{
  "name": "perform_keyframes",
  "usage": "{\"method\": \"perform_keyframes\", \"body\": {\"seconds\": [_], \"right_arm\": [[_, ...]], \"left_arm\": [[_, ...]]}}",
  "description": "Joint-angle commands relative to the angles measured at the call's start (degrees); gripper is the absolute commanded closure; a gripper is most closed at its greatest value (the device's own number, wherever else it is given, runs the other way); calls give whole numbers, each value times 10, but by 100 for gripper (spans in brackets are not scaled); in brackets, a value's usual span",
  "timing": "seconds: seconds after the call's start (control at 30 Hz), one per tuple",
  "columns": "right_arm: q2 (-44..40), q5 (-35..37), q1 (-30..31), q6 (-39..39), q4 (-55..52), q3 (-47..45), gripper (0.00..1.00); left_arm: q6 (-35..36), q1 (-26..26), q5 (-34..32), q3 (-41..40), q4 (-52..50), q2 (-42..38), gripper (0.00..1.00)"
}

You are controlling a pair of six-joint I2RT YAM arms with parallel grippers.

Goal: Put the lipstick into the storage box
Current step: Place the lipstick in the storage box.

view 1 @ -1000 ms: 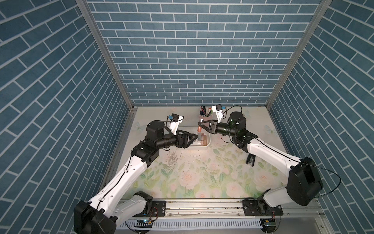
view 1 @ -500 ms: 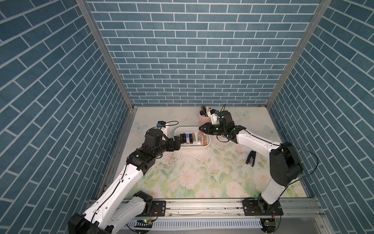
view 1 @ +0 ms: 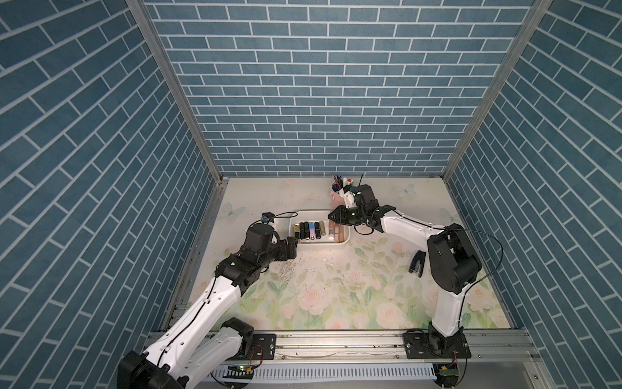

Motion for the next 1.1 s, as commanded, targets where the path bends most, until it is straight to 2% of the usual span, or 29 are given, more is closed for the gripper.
{"method": "perform_keyframes", "body": {"seconds": [0.0, 0.33, 0.57, 1.07], "right_arm": [[14, 14, 5, -30, -12, 22, 93], [59, 37, 14, -58, -64, 74, 93], [82, 65, 18, -66, -87, 102, 93], [128, 102, 25, -75, -121, 147, 93]], "left_arm": [[-1, 3, -9, -4, 0, 3, 7], [-15, 4, -21, -32, -2, -35, 6], [-2, 4, -18, -16, -14, -7, 6], [-2, 4, -30, -25, -8, -25, 4]]}}
